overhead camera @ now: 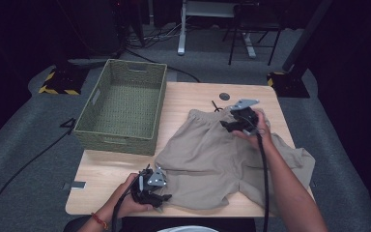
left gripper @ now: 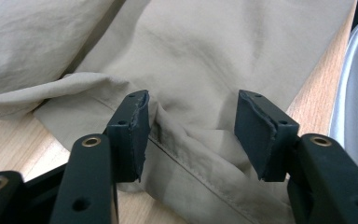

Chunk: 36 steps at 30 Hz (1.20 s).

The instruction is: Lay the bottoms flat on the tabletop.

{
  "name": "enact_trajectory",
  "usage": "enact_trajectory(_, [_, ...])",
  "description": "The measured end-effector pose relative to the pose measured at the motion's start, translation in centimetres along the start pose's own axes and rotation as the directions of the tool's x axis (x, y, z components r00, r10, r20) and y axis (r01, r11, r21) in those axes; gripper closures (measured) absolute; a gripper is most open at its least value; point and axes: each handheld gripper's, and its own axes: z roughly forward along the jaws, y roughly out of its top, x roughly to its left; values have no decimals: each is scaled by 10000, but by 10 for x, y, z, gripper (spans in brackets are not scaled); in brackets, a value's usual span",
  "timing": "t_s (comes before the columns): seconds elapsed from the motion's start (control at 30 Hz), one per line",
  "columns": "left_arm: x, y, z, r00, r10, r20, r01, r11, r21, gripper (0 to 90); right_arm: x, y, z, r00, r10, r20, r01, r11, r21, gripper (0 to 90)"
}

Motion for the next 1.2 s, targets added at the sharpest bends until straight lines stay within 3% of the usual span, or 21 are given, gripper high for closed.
enact_trajectory(0.13, [-5,2,-2,9991,406,107,-408,9990,159,563,6,-36,-43,9972,-743,-10,743,9961,473,396])
enact_trajectory(0.17, [-5,2,-2,9991,406,107,-408,9990,159,584,6,-47,-51,9979,-646,-20,646,9965,534,407])
enact_trajectory(0.23, [-7,4,-2,9987,501,-35,-500,9985,240,581,6,-70,-62,9985,-65,-550,90,9989,457,389])
enact_trajectory(0.3, [-3,8,6,9995,90,-318,-82,9996,254,524,9,-83,-61,9926,-45,-1213,98,9990,430,311])
enact_trajectory(0.4, [3,12,11,9997,-184,-178,184,9998,6,510,15,-94,-47,9737,-40,-2279,104,9996,267,306])
enact_trajectory(0.47, [6,14,13,9996,-131,-242,131,9999,-31,518,14,-95,-40,9711,94,-2383,-8,9993,364,304])
enact_trajectory(0.57, [12,19,16,9996,-53,-270,52,10000,-37,563,8,-90,-8,9774,701,-1995,-536,9947,873,326])
enact_trajectory(0.67, [21,22,19,9991,-152,-391,145,9997,-175,609,3,-85,11,9897,817,-1179,-649,9881,1397,326])
enact_trajectory(0.77, [27,25,22,9978,-318,-584,300,9991,-303,658,-5,-78,25,9849,1429,-981,-1285,9817,1406,346])
enact_trajectory(0.83, [28,26,22,9978,-271,-612,253,9992,-297,707,-7,-75,29,9850,1528,-807,-1408,9804,1376,347])
enact_trajectory(0.97, [30,27,23,9978,-36,-663,15,9995,-318,788,-23,-63,47,9777,2100,-41,-2076,9694,1306,353])
enact_trajectory(1.07, [27,26,21,9983,165,-553,-177,9996,-211,813,-30,-56,56,9755,2026,862,-2121,9698,1207,358])
enact_trajectory(1.1, [27,26,21,9983,165,-553,-177,9996,-211,816,-30,-56,56,9755,2026,862,-2121,9698,1207,358])
enact_trajectory(1.2, [22,22,13,9975,519,-484,-518,9986,45,825,-38,-47,62,9720,1768,1546,-2000,9682,1502,403])
